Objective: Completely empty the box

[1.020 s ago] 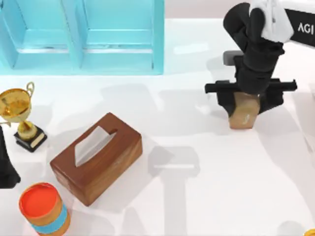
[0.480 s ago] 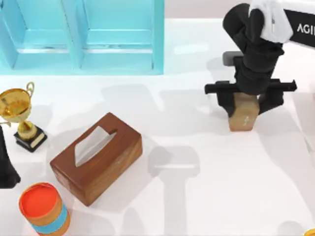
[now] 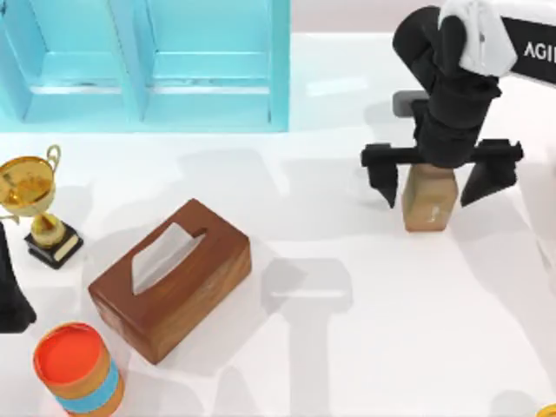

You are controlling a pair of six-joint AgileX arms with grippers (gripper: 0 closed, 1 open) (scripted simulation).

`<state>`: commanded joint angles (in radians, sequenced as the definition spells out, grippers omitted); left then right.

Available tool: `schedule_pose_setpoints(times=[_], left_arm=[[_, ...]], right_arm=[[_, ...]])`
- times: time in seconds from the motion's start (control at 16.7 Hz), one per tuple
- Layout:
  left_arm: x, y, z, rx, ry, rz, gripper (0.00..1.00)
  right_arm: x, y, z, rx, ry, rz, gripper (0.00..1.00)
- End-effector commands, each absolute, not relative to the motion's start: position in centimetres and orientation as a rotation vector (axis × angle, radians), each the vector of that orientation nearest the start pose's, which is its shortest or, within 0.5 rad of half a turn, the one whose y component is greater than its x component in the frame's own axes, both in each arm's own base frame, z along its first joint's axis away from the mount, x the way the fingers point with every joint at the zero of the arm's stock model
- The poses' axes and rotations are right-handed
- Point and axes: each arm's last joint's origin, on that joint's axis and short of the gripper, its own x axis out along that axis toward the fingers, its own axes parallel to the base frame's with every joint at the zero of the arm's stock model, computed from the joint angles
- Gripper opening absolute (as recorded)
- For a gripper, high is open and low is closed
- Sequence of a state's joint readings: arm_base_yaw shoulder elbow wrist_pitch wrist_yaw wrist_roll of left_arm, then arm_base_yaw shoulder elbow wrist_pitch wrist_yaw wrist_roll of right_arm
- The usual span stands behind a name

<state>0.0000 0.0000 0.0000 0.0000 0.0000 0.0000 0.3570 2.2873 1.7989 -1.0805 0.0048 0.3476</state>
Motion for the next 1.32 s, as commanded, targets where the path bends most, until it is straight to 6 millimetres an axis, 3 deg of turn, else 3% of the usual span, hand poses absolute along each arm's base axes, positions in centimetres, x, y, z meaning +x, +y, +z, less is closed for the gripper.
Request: schedule_pose_setpoints(times=[0.42, 0.9, 1.2, 1.32], left_arm=[[10.6, -0.1, 16.0, 0.000, 0.000, 0.000, 1.00], [10.6, -0.1, 16.0, 0.000, 0.000, 0.000, 1.00], [10.6, -0.1, 16.0, 0.000, 0.000, 0.000, 1.00], [10.6, -0.1, 16.0, 0.000, 0.000, 0.000, 1.00]], right_arm=[[41.5, 15.9, 14.3, -0.013, 1.566, 0.014, 1.00], [41.5, 15.9, 21.6, -0.014, 1.569, 0.015, 1.00], [41.5, 15.9, 21.6, -0.016, 1.571, 0.015, 1.00], [41.8, 14.4, 21.8, -0.016, 1.576, 0.015, 1.00]])
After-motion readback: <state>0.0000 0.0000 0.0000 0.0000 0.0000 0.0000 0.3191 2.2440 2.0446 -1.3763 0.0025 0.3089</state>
